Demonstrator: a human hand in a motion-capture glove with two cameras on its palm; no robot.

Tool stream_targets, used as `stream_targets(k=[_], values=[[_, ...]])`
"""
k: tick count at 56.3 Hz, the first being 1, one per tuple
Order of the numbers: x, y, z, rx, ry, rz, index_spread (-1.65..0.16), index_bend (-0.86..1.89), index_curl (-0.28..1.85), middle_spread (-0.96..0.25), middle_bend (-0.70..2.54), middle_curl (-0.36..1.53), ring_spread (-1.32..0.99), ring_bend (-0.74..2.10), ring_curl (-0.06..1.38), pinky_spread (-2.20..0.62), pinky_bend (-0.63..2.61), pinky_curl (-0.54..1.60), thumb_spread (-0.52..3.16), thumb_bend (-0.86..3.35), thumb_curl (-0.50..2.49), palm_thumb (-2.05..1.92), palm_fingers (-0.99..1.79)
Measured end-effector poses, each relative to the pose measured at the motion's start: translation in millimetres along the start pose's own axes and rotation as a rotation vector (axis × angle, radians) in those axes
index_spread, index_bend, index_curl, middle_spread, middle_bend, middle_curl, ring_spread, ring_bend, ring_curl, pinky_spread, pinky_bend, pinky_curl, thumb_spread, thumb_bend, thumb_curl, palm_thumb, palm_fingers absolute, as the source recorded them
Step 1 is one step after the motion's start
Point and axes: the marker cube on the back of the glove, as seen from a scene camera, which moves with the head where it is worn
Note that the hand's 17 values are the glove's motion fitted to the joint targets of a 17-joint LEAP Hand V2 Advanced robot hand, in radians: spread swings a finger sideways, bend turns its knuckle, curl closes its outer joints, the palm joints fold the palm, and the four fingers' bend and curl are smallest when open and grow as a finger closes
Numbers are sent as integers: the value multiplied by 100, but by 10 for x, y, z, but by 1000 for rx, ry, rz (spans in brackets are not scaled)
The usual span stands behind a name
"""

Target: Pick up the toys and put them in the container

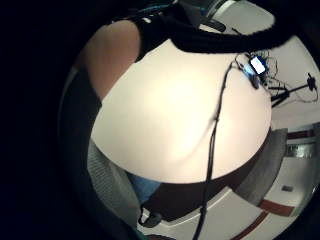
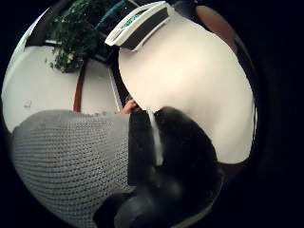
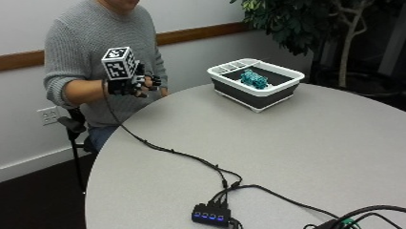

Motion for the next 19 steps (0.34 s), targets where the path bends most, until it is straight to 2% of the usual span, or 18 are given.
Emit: stream_targets(k=[19], values=[[168, -3, 75, -23, 68, 20, -39, 20, 43, -17, 17, 31, -12, 18, 28, 7, 62, 34, 144, -6, 7, -10, -4]])
